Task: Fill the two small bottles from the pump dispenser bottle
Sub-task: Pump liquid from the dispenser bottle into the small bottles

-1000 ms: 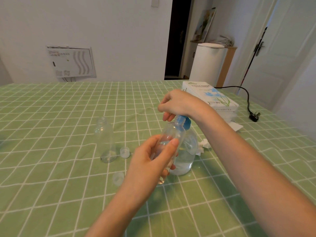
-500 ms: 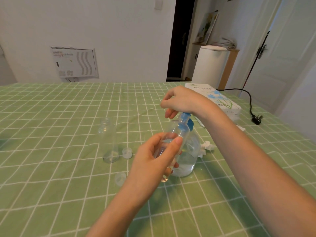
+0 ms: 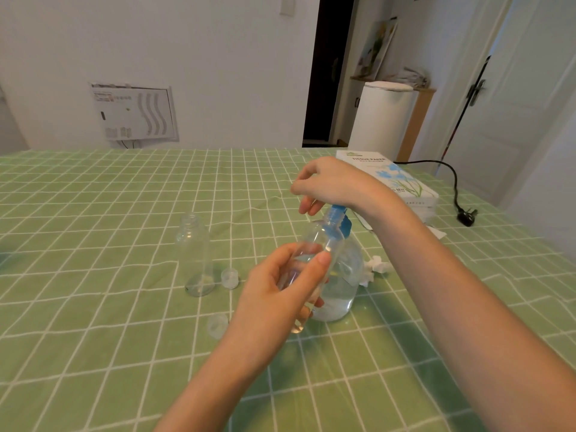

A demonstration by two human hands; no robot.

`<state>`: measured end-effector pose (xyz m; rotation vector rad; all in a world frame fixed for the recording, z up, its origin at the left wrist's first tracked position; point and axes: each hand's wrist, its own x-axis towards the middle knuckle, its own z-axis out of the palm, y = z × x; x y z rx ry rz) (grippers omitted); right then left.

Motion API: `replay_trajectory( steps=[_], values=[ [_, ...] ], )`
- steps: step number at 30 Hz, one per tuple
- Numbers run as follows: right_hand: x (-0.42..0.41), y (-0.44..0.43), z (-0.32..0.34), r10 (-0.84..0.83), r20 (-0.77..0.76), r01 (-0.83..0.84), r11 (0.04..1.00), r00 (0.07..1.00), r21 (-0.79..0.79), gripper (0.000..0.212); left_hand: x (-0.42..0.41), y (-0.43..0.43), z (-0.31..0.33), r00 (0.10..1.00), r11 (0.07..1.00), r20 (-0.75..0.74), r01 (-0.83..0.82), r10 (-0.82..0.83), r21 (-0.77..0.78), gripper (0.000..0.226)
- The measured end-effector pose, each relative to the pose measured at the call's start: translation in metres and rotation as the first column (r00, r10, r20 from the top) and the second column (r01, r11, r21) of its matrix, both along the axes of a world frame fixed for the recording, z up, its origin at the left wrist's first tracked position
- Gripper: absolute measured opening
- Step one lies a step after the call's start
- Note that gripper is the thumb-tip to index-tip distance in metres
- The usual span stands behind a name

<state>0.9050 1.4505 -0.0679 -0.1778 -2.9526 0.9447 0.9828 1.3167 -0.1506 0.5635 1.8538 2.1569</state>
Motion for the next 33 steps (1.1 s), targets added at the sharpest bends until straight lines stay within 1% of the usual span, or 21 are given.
replay_trajectory(
  steps=[3, 6, 9, 12, 16, 21, 24, 30, 33],
  values=[
    [0.000, 0.000, 0.005, 0.000, -0.032, 0.001, 1.000, 0.999, 0.026, 0.029, 0.000, 0.000, 0.002, 1.000, 1.000, 0.003, -0.005, 0.005, 0.006, 0.045],
    [0.000, 0.000, 0.004, 0.001, -0.036, -0.001, 1.000, 0.999, 0.008, 0.027, 0.001, 0.000, 0.002, 1.000, 1.000, 0.005, -0.003, 0.003, 0.009, 0.042],
    [0.001, 0.000, 0.000, 0.002, -0.019, -0.002, 1.000, 1.000, -0.010, 0.025, 0.002, 0.001, 0.002, 1.000, 1.000, 0.025, 0.003, -0.003, 0.017, 0.043],
    [0.001, 0.000, -0.005, 0.005, 0.016, -0.004, 1.000, 1.000, -0.021, 0.025, 0.003, 0.001, 0.001, 0.999, 1.000, 0.040, 0.005, -0.005, 0.015, 0.038],
    [0.000, 0.000, -0.009, -0.003, 0.017, 0.004, 0.999, 1.000, -0.033, 0.025, 0.002, -0.001, -0.001, 0.999, 1.000, 0.036, -0.002, 0.002, 0.011, 0.039],
    [0.000, 0.001, -0.003, -0.004, -0.027, 0.003, 1.000, 1.000, -0.021, 0.022, 0.001, -0.001, 0.000, 1.000, 1.000, 0.021, 0.003, -0.003, 0.007, 0.040],
    [-0.001, 0.002, 0.005, -0.004, -0.081, 0.006, 1.000, 0.997, 0.017, 0.023, 0.000, 0.000, 0.001, 1.000, 1.000, 0.011, 0.000, 0.000, -0.002, 0.032],
    [0.000, 0.001, 0.003, 0.033, -0.008, -0.033, 0.999, 0.999, 0.003, 0.021, 0.000, 0.001, 0.002, 1.000, 1.000, 0.013, 0.006, -0.006, 0.008, 0.026],
    [0.000, 0.002, 0.002, 0.028, -0.006, -0.028, 1.000, 1.000, -0.008, 0.021, 0.001, 0.000, 0.002, 1.000, 1.000, 0.020, 0.011, -0.011, 0.016, 0.035]
  ],
)
